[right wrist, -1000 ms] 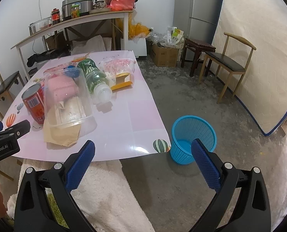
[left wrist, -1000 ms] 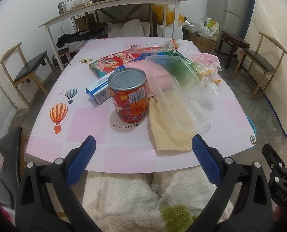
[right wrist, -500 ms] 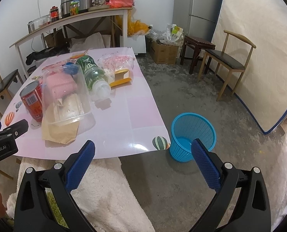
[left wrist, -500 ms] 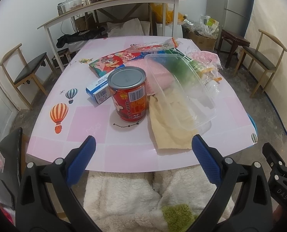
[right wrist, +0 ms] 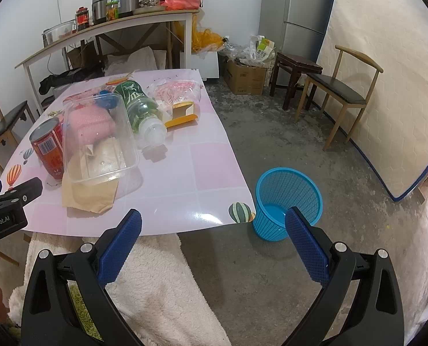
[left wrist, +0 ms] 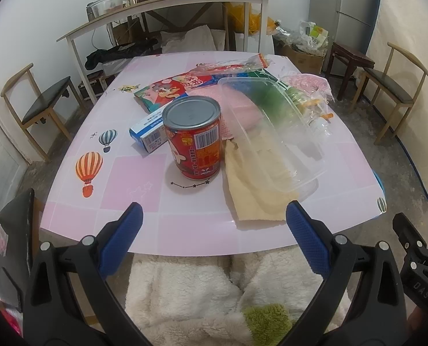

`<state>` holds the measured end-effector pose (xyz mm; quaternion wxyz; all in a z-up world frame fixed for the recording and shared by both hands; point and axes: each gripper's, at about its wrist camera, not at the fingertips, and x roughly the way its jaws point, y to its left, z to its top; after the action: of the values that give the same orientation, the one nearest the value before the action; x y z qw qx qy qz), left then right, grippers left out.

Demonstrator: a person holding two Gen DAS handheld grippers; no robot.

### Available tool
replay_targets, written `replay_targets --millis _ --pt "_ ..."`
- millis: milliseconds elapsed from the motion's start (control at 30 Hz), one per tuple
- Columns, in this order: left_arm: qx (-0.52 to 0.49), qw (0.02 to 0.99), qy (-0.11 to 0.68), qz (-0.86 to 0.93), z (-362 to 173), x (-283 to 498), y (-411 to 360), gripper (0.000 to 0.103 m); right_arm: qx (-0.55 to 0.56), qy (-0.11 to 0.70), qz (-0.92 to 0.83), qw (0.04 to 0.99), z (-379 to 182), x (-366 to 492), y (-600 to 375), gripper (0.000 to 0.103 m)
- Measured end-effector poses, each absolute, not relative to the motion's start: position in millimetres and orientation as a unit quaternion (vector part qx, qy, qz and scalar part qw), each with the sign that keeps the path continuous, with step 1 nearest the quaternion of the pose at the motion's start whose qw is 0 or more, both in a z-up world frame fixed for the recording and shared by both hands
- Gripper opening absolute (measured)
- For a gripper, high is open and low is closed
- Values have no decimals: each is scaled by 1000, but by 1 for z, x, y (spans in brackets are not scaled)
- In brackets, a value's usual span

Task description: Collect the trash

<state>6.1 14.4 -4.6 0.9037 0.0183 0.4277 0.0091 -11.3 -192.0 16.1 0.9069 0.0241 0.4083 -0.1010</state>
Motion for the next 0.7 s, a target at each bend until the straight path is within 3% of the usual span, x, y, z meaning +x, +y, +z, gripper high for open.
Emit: replay_targets --millis 700 --pt "21 899 437 18 -8 10 18 96 24 411 -99 906 14 -11 -192 97"
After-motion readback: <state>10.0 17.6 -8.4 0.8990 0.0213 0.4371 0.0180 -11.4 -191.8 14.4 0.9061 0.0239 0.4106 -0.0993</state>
